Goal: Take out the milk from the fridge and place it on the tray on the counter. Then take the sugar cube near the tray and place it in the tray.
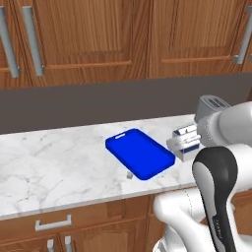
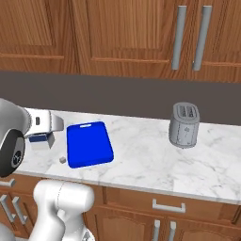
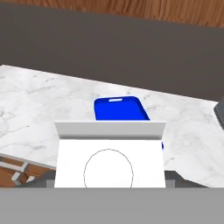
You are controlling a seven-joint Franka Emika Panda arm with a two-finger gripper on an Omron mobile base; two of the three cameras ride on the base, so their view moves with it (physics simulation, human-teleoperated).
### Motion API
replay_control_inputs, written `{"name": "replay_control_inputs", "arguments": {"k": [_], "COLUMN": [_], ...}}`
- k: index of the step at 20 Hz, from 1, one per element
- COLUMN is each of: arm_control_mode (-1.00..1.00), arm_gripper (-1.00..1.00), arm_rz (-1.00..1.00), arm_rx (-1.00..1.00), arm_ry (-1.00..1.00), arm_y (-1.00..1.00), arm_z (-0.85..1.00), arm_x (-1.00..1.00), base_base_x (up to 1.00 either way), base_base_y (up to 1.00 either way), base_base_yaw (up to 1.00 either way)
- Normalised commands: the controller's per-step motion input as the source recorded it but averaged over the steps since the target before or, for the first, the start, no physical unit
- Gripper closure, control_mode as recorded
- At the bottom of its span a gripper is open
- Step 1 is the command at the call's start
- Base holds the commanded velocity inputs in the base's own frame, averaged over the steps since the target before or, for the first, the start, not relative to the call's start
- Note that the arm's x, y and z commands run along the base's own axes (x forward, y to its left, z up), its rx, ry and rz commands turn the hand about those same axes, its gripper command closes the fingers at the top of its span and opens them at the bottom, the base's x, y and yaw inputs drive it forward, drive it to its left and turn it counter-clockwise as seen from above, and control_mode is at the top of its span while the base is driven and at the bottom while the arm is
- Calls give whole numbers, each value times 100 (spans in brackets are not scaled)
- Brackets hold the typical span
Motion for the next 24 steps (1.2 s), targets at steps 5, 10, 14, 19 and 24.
{"name": "replay_control_inputs", "arguments": {"k": [5,10,14,19,24], "arm_control_mode": [100,100,100,100,-100], "arm_gripper": [100,100,100,100,100], "arm_rz": [0,0,0,0,1], "arm_rx": [0,0,0,0,1], "arm_ry": [0,0,0,0,0], "arm_y": [0,0,0,0,-2], "arm_z": [0,0,0,0,-40], "arm_x": [0,0,0,0,42], "base_base_x": [16,-4,0,0,1], "base_base_y": [0,0,0,0,0], "base_base_yaw": [11,8,7,5,1]}}
